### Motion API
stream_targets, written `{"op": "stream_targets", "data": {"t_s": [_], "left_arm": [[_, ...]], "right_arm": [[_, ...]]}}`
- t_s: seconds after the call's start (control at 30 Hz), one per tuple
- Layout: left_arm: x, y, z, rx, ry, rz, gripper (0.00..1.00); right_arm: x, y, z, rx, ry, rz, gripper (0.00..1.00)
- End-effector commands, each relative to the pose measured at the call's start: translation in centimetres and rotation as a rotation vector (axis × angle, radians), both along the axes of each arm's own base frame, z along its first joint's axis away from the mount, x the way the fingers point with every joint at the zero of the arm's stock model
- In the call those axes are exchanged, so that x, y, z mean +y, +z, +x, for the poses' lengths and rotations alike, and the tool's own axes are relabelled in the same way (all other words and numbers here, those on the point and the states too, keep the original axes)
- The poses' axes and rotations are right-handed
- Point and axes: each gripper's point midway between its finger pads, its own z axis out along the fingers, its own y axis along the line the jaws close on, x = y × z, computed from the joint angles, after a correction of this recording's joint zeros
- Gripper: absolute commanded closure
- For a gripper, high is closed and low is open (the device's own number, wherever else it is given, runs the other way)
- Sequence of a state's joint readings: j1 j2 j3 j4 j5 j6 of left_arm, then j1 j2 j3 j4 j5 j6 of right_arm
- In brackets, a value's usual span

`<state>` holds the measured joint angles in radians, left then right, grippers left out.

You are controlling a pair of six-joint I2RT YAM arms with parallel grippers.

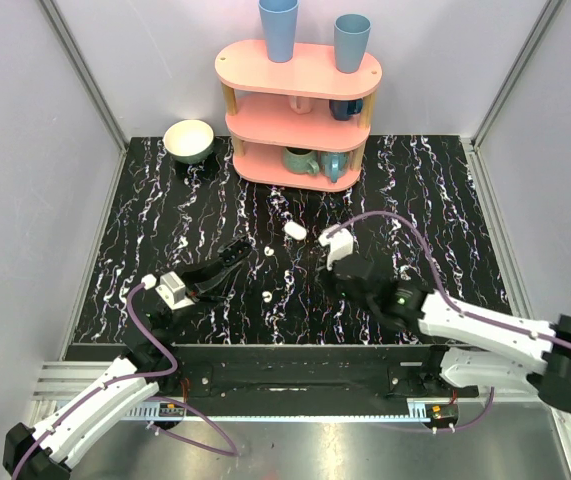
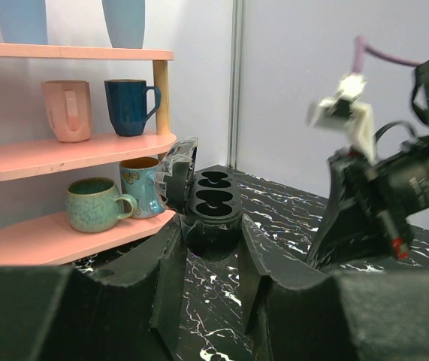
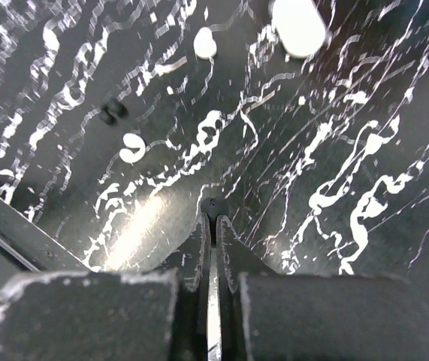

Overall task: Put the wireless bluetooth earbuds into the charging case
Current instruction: Pick up the right earbud from the center of the board, then insert the right earbud into the right side groove of the charging case.

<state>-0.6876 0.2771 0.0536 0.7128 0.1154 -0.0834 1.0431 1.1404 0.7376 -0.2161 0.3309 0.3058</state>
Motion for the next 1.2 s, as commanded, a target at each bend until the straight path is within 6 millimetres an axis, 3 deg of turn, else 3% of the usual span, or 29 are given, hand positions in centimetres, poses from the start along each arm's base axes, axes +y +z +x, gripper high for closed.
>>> {"op": "stream_targets", "data": {"t_s": [0.0, 0.07, 0.23, 0.4, 0.57, 0.67, 0.93, 1.17], "left_arm": [[0.0, 0.1, -0.3, -0.017, -0.012, -0.029, 1.00], [-0.1, 0.2, -0.4, -0.022, -0.019, -0.029, 1.00], [-0.7, 0.4, -0.7, -0.030, -0.056, -0.011, 1.00], [-2.4, -0.3, -1.2, -0.024, -0.135, 0.054, 1.00], [-4.1, 0.3, -2.5, -0.042, -0.257, 0.090, 1.00], [-4.7, 0.5, -3.2, -0.066, -0.308, 0.094, 1.00], [-6.1, 0.2, -6.1, -0.142, -0.485, 0.151, 1.00], [-6.5, 0.0, -6.6, -0.153, -0.527, 0.167, 1.00]], "right_arm": [[-0.7, 6.6, 0.9, -0.255, 0.060, 0.129, 1.00], [-0.9, 8.4, 0.4, -0.303, 0.094, 0.161, 1.00], [-0.7, 10.6, -0.8, -0.398, 0.241, 0.147, 1.00], [0.2, 12.6, -3.3, -0.525, 0.478, 0.129, 1.00], [0.4, 17.0, -5.5, -0.667, 0.616, 0.181, 1.00], [1.4, 18.1, -7.5, -0.691, 0.775, 0.182, 1.00], [3.4, 17.4, -10.1, -0.593, 1.055, 0.108, 1.00], [4.2, 17.6, -11.8, -0.559, 1.198, 0.112, 1.00]]}}
